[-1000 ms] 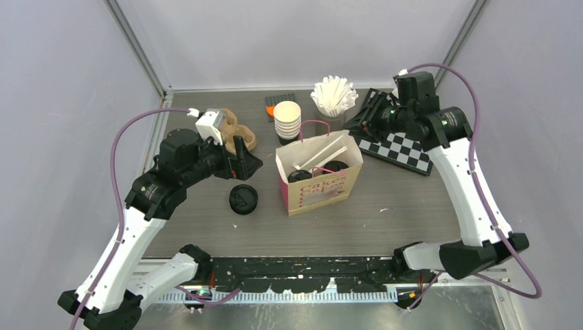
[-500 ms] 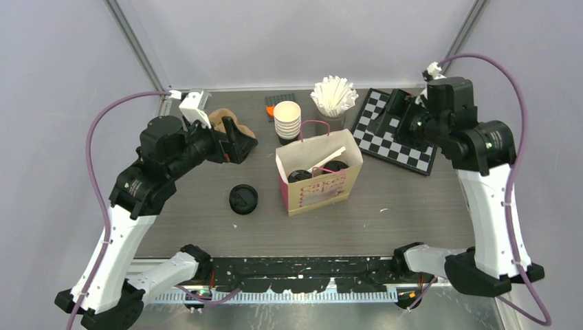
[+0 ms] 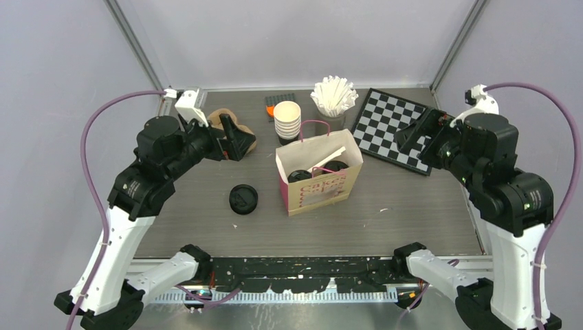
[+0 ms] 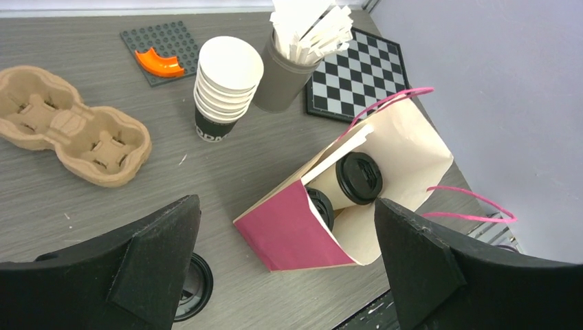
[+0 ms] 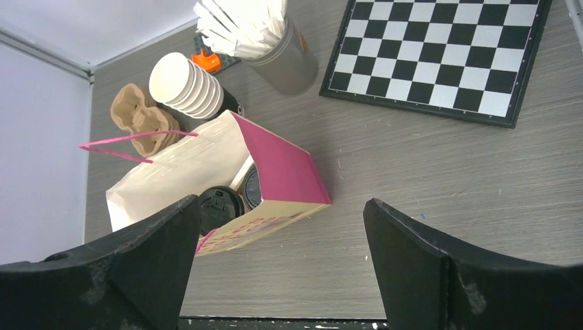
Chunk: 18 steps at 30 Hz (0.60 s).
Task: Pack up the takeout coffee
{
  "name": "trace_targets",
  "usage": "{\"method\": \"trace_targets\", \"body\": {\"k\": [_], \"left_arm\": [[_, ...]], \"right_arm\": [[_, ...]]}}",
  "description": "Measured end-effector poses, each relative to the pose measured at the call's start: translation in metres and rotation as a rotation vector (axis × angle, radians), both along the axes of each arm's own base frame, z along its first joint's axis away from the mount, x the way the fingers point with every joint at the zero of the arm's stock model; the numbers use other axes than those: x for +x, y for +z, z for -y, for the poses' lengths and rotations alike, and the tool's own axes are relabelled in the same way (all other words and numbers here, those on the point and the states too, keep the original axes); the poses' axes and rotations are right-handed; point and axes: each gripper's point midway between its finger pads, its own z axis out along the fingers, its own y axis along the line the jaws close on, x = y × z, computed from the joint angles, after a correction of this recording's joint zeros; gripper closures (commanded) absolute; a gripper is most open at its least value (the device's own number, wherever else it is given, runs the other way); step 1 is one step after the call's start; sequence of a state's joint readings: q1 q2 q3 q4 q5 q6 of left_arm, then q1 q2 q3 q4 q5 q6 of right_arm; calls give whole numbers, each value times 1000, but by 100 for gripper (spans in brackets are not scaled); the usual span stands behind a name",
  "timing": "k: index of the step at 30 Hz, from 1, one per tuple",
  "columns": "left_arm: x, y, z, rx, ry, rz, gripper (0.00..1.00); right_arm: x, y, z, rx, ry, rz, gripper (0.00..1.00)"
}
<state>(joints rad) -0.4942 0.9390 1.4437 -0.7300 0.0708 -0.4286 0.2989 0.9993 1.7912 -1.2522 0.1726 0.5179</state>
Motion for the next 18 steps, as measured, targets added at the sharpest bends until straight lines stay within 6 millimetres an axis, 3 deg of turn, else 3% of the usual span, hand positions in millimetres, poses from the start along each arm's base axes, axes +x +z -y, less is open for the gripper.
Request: {"method": "trace_targets", "body": {"k": [8,18], "left_arm": [[0,-11,0,7,0,-15,0],[1,-6,2,-23,-1,3,0]], "right_arm": [[-13,1,6,41,-33,55,8],[-6,-8,3,65,-42,54,8]]}}
